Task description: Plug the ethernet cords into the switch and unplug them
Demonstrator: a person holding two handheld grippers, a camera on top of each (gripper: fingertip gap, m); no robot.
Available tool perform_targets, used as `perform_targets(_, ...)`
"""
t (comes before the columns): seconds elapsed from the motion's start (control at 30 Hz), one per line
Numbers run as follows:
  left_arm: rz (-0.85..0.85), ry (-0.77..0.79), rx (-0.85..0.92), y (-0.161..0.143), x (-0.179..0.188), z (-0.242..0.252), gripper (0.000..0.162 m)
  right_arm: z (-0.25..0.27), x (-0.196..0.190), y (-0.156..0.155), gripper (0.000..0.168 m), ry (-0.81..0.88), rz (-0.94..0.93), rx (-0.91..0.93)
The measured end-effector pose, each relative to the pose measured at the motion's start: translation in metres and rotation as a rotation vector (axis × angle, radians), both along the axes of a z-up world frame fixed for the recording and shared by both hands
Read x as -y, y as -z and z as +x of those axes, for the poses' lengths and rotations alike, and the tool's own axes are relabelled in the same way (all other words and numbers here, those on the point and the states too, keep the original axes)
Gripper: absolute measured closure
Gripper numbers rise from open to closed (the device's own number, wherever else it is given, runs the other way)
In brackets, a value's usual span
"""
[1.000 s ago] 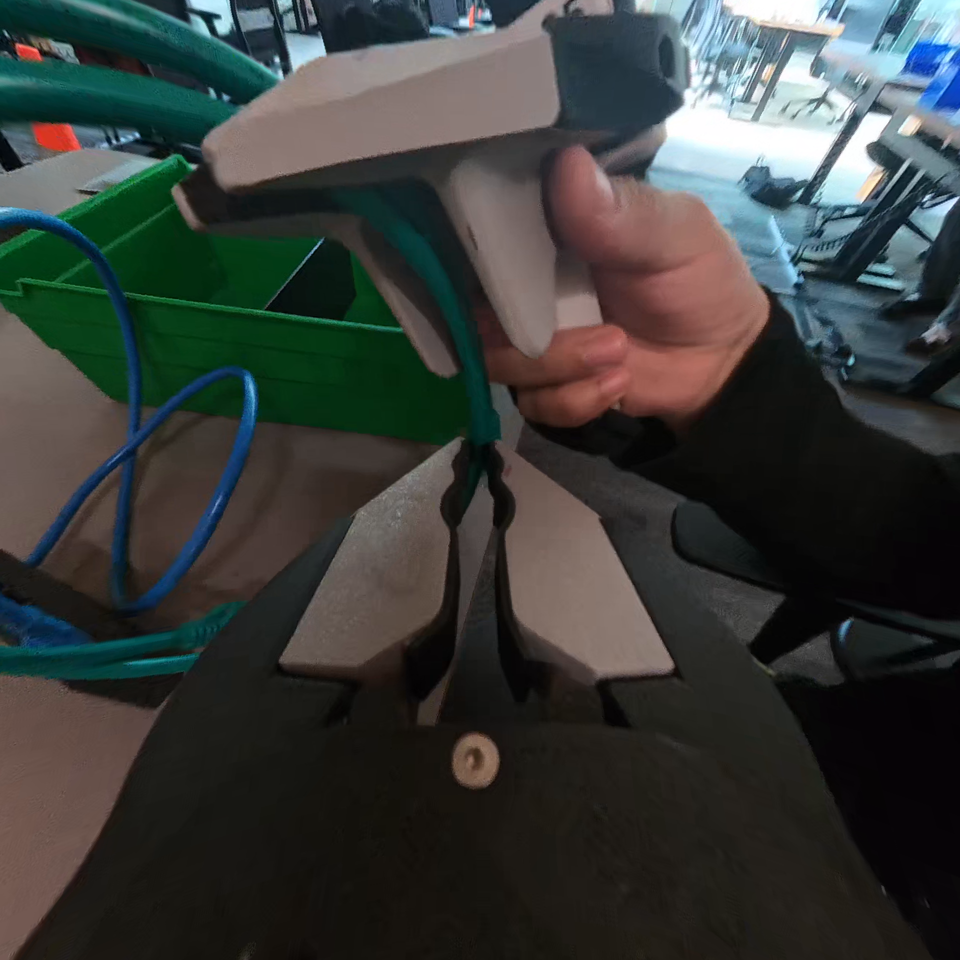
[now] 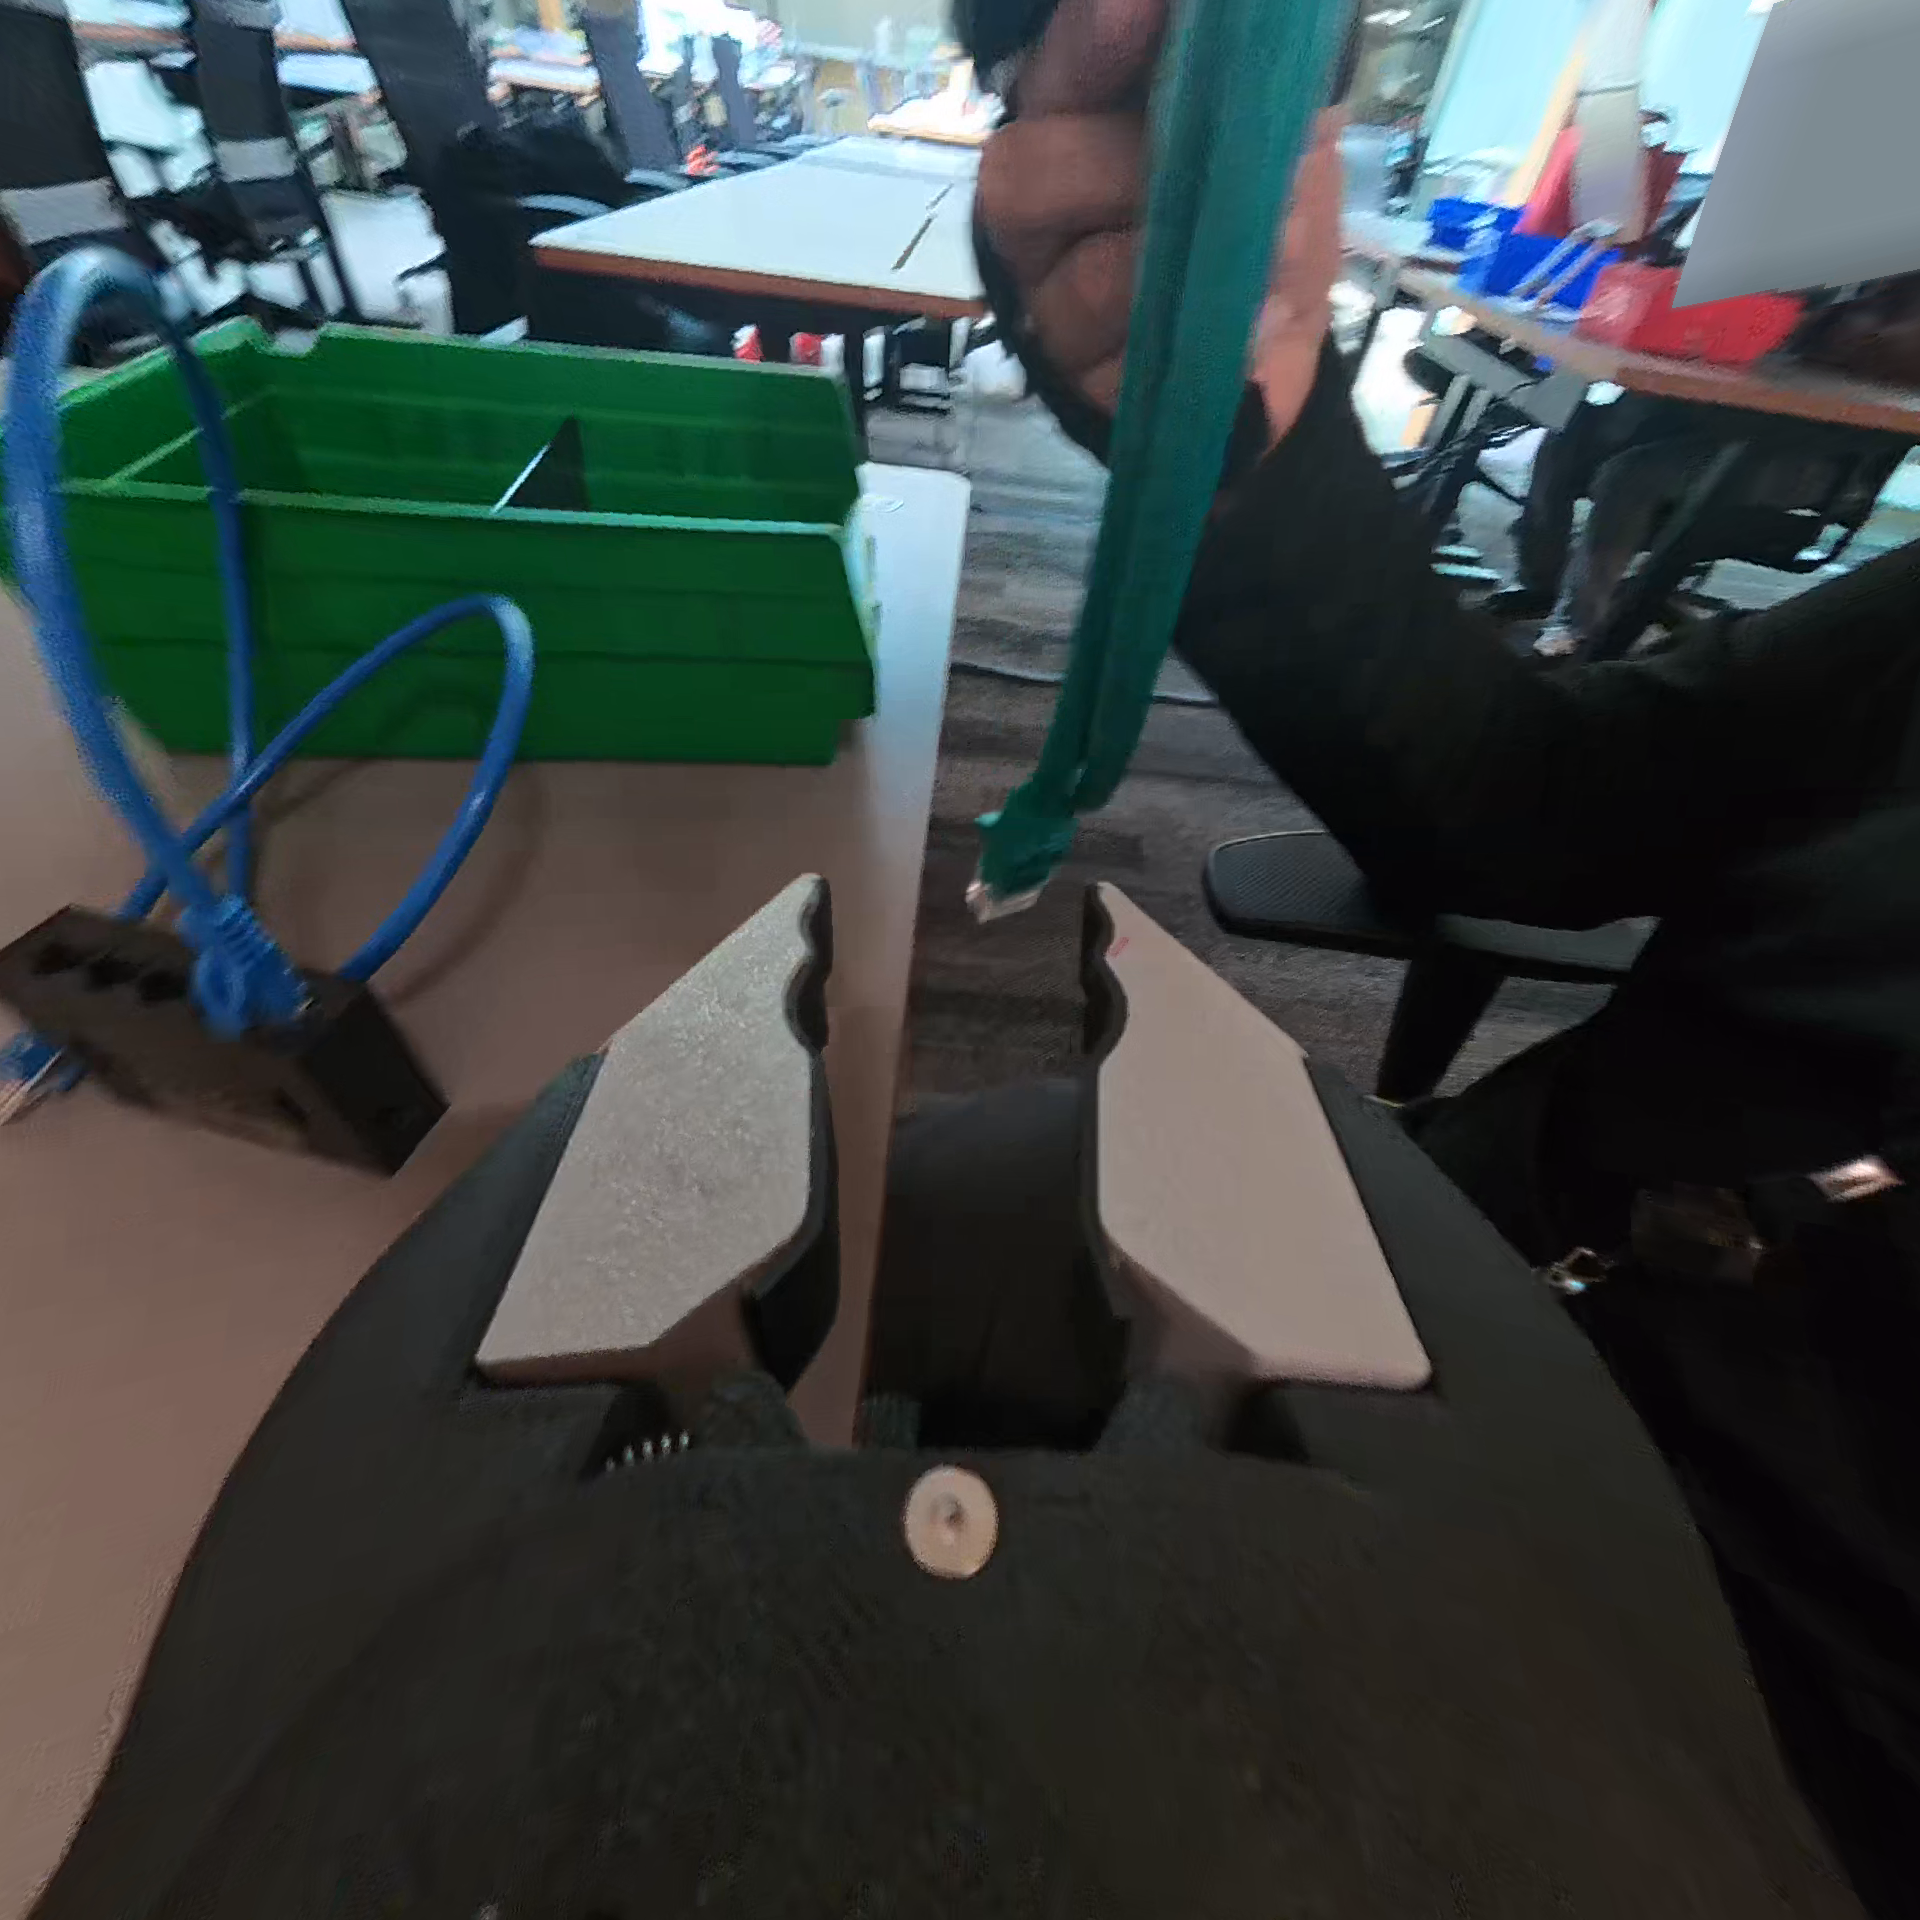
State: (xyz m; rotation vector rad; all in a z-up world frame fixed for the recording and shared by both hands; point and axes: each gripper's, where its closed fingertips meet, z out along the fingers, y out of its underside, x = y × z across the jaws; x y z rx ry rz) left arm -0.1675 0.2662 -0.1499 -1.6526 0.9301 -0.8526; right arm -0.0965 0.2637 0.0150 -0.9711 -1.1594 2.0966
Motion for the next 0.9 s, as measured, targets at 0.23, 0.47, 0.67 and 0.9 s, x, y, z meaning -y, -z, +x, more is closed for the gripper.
perform_targets(0.23,0.094,0.02,-0.054,0.001,0.003,0.02,0.15,0.004,-0.006,0.0,0.166,-0.003,-0.02,-0.007)
perform_targets(0.47,0.212,-0.378,-0.313,-0.002,-0.032,-0.034,0.151,0.001,-0.038,0.017,0.165,0.171,0.012,0.075)
perform_targets(0.67,0.51,-0.827,-0.694,-0.054,-0.05,-0.116,0.151,-0.019,-0.077,0.058,0.155,0.378,0.042,0.289)
perform_targets(0.9,0.776,-1.023,-1.019,-0.105,-0.064,-0.143,0.152,-0.028,-0.122,0.093,0.133,0.692,0.084,0.501)
